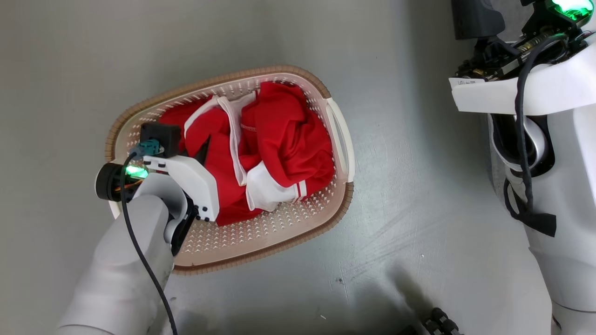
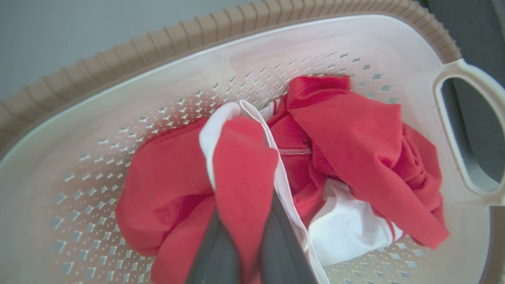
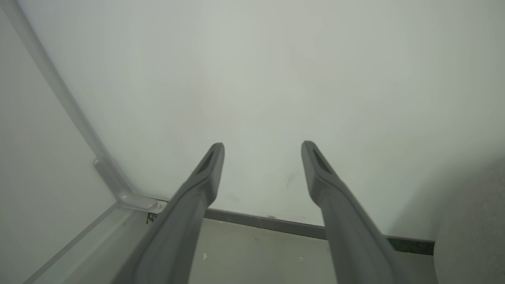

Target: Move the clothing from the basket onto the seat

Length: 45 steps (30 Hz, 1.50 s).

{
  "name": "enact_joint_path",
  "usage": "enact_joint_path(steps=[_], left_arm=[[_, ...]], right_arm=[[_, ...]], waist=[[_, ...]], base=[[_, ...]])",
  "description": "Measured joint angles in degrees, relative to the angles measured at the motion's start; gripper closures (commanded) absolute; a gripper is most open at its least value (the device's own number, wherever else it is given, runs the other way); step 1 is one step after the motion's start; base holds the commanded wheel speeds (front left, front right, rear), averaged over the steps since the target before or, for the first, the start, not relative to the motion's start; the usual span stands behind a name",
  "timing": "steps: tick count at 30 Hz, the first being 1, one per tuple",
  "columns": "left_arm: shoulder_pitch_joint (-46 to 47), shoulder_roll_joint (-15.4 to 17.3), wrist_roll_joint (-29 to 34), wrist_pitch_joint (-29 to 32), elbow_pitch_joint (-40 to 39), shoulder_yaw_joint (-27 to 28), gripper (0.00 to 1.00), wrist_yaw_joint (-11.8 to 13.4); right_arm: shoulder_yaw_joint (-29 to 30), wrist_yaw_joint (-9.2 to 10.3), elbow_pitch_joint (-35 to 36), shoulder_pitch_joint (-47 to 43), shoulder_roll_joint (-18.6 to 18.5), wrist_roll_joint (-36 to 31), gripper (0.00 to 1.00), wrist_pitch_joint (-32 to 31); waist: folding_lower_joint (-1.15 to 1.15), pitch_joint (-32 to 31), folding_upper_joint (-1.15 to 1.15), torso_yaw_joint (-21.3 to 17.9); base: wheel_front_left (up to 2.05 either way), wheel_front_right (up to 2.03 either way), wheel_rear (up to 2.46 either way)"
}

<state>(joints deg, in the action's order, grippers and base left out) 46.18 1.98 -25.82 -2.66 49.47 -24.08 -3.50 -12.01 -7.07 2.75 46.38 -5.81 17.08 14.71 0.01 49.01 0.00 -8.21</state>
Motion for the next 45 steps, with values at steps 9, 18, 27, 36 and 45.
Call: enact_joint_path(steps=[9,18,27,36,45], left_arm=[[-1.49,-0.12,-0.85,-2.24,-1.55,-0.82,1.00,-0.80],[-3.69,-0.15,-2.45,-3.54,-3.13,-1.31,1.00,-1.27],[-7.12,-0.18,-5.13,-5.26,-5.98,-1.70,1.00,-1.97],[-9.69,-0.18,-6.42,-7.31,-9.20,-1.78,1.00,-2.03],[-11.64,-0.08,-7.00,-9.38,-13.99,-0.20,1.00,-2.04]], right_arm=[[0.10,0.00,-1.07,-0.06,-1.18,-0.07,0.00,0.00],[0.33,0.00,-2.41,-0.63,-2.00,-0.12,0.00,0.01],[0.53,0.00,-3.77,-4.22,-2.67,-0.12,0.00,0.01],[0.90,0.00,-5.14,-7.45,-3.30,-0.12,0.00,0.01],[0.73,0.00,-6.76,-11.12,-3.56,-0.09,0.00,0.01]], waist=[[0.00,-3.09,0.00,1.34],[0.00,-6.68,0.00,2.79],[0.00,-11.83,0.00,4.40],[-0.01,-16.83,0.00,5.60],[0.00,-22.09,0.00,6.68]], base=[[0.00,0.00,0.00],[0.00,0.00,0.00],[0.00,0.00,0.00],[0.00,0.00,0.00],[0.00,0.00,0.00]])
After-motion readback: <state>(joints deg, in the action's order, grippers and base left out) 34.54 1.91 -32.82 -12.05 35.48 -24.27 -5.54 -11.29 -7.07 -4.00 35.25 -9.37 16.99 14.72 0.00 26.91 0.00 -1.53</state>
